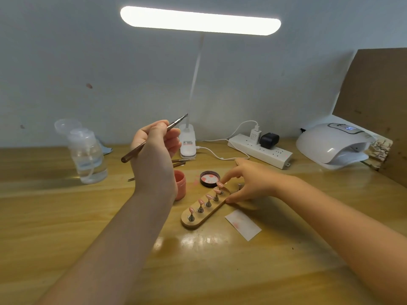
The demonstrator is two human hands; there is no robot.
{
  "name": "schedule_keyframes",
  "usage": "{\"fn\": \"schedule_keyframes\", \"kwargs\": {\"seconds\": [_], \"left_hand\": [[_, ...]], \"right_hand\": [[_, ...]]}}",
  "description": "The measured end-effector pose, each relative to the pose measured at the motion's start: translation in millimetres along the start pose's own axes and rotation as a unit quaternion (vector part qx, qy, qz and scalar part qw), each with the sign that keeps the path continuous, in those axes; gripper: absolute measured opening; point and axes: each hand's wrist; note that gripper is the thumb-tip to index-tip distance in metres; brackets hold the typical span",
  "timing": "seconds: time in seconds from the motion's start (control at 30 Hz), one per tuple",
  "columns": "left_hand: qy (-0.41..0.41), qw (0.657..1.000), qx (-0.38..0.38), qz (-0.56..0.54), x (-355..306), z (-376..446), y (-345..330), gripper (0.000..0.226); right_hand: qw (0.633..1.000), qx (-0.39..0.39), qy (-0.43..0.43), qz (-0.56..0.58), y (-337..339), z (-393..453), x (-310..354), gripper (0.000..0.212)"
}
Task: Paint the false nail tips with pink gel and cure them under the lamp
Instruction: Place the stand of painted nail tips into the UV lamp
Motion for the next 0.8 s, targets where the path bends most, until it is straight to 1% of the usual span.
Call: {"fn": "schedule_keyframes", "kwargs": {"seconds": [0.13,0.23,0.33,0.43,0.6,0.8], "left_hand": [[0.004,1.0,0.0,-0.001,-0.1,-0.2,0.2,0.014],[0.006,1.0,-0.002,-0.005,-0.3,0.2,0.4,0.014],[0.004,1.0,0.002,-0.006,0.0,0.6,0.2,0.014],[0.007,1.0,0.01,-0.008,1.1,-0.5,-0.6,0.014],[0.01,1.0,0.007,-0.005,2.1,-1.1,-0.4,0.014],[0.03,0.999,0.014,-0.015,7.0,-2.7,-0.3,0.014]], "right_hand": [[0.998,0.053,-0.016,0.002,4.3,4.2,3.0,0.049],[0.996,0.079,-0.02,0.026,7.3,2.2,0.8,0.038],[0.995,0.087,-0.018,0.036,7.4,-2.2,-0.1,0.037],[0.996,0.069,-0.018,0.044,2.5,-4.3,0.3,0.04],[1.0,0.014,0.009,0.016,-2.8,-6.7,5.7,0.042],[0.992,-0.067,0.067,0.079,8.0,-24.1,7.6,0.032]]}}
Point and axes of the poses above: each hand's wrist, its own z-axis towards the middle knuckle, its own y-axis out of the back of the hand, x = y × z, and after that the axes turned 10 degrees about z, right-handed
